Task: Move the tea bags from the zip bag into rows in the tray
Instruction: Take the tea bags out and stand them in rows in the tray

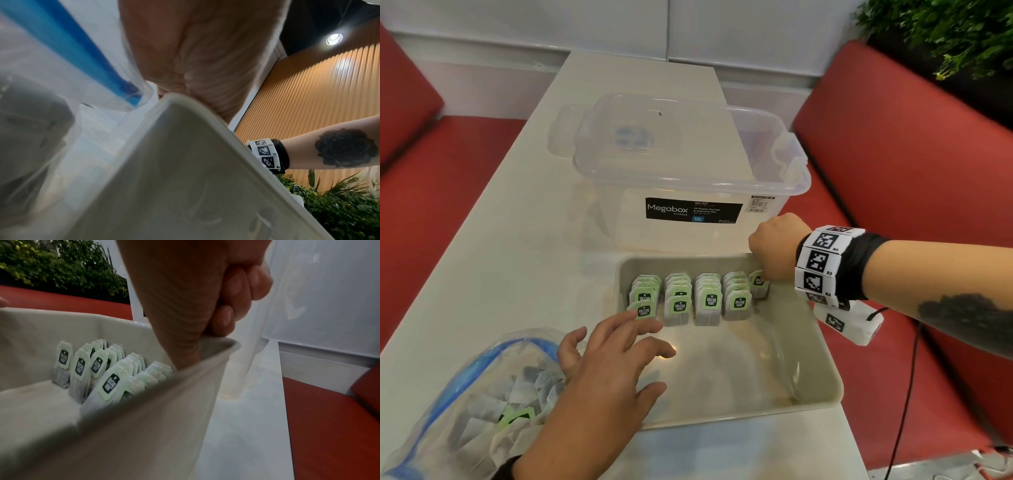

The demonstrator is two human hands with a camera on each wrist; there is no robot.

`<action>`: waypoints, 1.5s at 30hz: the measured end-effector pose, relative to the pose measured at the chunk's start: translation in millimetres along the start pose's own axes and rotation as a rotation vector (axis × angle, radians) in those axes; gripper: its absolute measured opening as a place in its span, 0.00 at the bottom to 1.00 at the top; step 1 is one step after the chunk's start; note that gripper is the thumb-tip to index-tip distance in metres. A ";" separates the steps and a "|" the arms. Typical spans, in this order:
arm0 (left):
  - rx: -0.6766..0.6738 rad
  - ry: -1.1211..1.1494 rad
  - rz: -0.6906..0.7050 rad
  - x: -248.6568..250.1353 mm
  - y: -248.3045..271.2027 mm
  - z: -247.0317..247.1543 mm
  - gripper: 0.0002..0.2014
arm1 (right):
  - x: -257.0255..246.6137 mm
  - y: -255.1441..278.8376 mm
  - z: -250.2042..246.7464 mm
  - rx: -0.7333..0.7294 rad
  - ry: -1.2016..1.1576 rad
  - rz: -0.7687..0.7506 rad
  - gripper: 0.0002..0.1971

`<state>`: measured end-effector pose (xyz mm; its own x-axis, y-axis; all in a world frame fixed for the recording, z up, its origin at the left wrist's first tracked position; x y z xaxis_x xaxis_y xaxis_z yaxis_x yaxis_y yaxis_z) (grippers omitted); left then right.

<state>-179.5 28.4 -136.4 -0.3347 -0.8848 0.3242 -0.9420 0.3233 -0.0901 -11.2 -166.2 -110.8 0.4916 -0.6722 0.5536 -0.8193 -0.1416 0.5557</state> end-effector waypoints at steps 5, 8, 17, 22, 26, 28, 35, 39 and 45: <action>0.004 0.002 0.002 0.9 0.0 -1.2 0.35 | 0.9 0.3 1.6 -0.002 -0.011 0.003 0.06; 0.002 -0.004 0.001 1.5 0.1 -1.8 0.34 | 2.3 0.0 1.4 -0.008 -0.022 0.001 0.06; -0.015 0.031 -0.011 2.1 0.1 -2.6 0.34 | 1.8 -0.4 2.9 0.009 -0.030 -0.010 0.07; -0.019 0.066 -0.011 2.6 1.4 -8.6 0.32 | 3.2 2.0 -0.3 -0.012 -0.054 -0.014 0.08; -0.013 0.121 -0.017 2.1 3.6 -15.4 0.29 | 3.7 6.7 -2.4 -0.027 -0.075 -0.021 0.13; -0.001 0.128 -0.031 1.4 5.5 -19.7 0.22 | 3.6 8.9 -2.6 -0.019 -0.090 -0.019 0.14; 0.199 0.187 -0.197 -26.4 34.8 -63.9 0.15 | 16.1 41.6 -24.2 0.131 -0.215 0.034 0.14; 0.311 0.180 -0.405 -66.0 77.0 -91.6 0.18 | 2.2 85.3 -63.4 0.385 -0.424 -0.011 0.16; 0.035 0.214 -0.625 -99.9 118.4 -65.3 0.18 | -98.6 153.5 -118.6 0.496 -0.802 -0.373 0.05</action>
<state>-256.0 177.0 -118.0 0.2845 -0.8147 0.5053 -0.9587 -0.2441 0.1462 -150.5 -35.4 -6.5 0.5477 -0.7871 -0.2838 -0.7734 -0.6056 0.1872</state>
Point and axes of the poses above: each hand's wrist, its own y-axis away from the middle knuckle, its own z-axis out of the palm, x = y × z, the point moved 6 cm from there along -y, towards the middle knuckle, and after that the axes turned 11 degrees about -x, right-handed, at the moved point
